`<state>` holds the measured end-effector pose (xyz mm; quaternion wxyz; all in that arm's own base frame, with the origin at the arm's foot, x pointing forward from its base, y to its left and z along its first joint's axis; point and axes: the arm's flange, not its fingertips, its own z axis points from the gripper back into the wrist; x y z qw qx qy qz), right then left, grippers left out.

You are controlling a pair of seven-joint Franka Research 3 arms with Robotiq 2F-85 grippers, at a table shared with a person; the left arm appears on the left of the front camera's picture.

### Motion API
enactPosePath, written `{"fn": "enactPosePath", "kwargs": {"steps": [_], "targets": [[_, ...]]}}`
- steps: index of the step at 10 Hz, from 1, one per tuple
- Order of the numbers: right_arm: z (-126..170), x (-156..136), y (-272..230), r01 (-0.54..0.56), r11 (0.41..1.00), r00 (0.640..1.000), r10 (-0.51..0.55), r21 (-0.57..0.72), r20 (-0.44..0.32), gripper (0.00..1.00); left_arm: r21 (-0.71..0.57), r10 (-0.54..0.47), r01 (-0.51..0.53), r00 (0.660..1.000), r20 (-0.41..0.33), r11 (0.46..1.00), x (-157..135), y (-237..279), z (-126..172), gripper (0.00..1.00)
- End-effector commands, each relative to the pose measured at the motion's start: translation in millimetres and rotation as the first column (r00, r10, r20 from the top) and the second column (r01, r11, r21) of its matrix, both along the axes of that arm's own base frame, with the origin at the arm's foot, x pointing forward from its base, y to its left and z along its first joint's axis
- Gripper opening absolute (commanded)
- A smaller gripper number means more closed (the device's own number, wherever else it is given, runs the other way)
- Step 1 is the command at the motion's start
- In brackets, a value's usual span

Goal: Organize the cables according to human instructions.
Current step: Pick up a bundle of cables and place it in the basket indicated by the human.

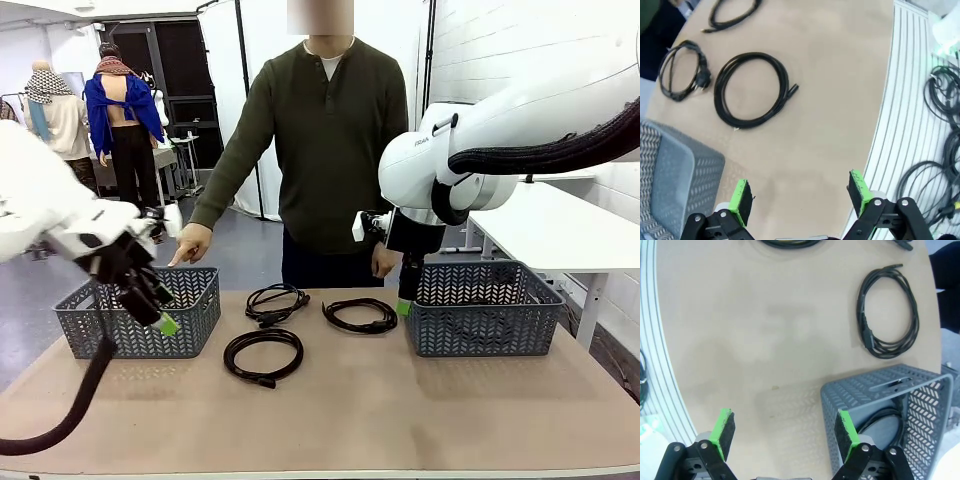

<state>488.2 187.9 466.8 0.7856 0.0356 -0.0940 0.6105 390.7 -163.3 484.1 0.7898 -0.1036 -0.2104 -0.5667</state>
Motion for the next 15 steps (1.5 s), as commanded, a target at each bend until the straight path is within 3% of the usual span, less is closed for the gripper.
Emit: {"fn": "enactPosePath", "kwargs": {"steps": [1,4,6,8,15], "targets": [[-0.6,1.0,0.3,0.005,1.000,1.000,-0.005,0.000,-0.001,1.00,0.102,-0.129,0.126,0.991,0.020,0.987,33.1,-23.8,-3.2,1.00],[-0.6,1.0,0.3,0.005,1.000,1.000,-0.005,0.000,-0.001,1.00,0.272,-0.325,0.312,0.946,0.005,0.910,53.0,-62.5,-41.8,1.00],[-0.6,1.0,0.3,0.005,1.000,1.000,-0.005,0.000,-0.001,1.00,0.307,-0.405,0.391,0.914,-0.020,0.868,61.3,-72.7,-60.1,1.00],[-0.6,1.0,0.3,0.005,1.000,1.000,-0.005,0.000,-0.001,1.00,0.306,-0.400,0.398,0.915,-0.057,0.865,65.3,-72.1,-65.9,1.00],[-0.6,1.0,0.3,0.005,1.000,1.000,-0.005,0.000,-0.001,1.00,0.302,-0.399,0.392,0.916,-0.041,0.869,57.5,-79.8,-72.9,1.00]]}}
